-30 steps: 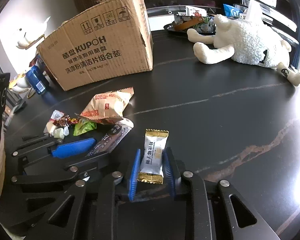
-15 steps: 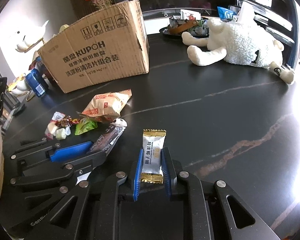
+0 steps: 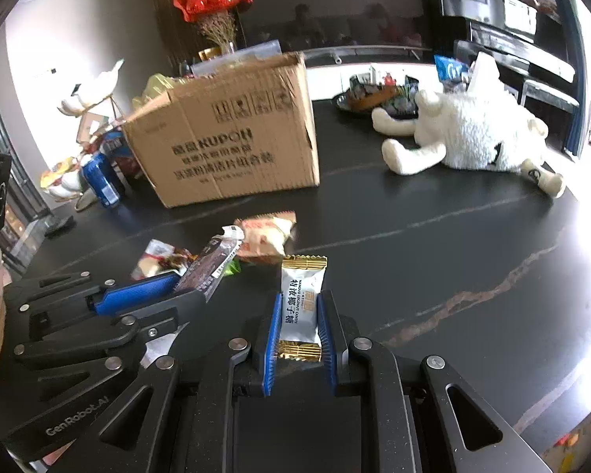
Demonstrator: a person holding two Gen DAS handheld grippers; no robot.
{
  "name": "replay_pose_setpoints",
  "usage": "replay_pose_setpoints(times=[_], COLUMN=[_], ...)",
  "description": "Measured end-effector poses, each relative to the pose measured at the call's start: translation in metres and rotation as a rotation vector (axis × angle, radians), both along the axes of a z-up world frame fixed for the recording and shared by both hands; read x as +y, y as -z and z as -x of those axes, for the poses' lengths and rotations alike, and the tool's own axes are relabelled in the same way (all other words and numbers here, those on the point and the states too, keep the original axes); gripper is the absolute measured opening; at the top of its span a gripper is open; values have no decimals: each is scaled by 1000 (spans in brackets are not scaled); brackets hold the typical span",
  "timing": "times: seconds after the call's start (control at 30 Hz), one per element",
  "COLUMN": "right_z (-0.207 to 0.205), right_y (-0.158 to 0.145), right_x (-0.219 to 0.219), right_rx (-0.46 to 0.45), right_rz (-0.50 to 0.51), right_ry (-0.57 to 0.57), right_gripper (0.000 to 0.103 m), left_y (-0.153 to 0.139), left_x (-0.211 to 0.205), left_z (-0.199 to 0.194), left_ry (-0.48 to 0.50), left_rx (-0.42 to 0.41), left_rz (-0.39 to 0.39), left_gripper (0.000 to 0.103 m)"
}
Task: Organize snacks
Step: 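Carry the white-and-brown bar with the left tool while the right tool carries the gold bar over the box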
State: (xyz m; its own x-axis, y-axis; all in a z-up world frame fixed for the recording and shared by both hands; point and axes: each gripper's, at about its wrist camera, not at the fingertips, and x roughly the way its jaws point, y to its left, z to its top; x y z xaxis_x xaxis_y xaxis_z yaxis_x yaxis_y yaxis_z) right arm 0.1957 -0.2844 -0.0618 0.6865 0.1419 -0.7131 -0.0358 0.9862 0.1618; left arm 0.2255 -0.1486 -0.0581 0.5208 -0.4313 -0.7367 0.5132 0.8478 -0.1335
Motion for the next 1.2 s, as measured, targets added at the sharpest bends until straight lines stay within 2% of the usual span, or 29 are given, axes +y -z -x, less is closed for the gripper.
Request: replay_pose_setpoints(times=[0.3, 0.77, 1.2], right_z=[8, -11, -63], right_y=[-37, -88, -120], right_x=[18, 51, 75], right_rx=[-87, -186, -195], right_rz=[13, -11, -49], right_ry=[-23, -86, -145], right_gripper=[20, 20, 20], left_y=[-36, -89, -116], left_x=[22, 61, 87], left_z=[5, -11, -51], left_ry=[-49, -154, -208], left_rx=[-74, -182, -179], left_rz=[50, 52, 68], left_gripper=[19, 19, 18])
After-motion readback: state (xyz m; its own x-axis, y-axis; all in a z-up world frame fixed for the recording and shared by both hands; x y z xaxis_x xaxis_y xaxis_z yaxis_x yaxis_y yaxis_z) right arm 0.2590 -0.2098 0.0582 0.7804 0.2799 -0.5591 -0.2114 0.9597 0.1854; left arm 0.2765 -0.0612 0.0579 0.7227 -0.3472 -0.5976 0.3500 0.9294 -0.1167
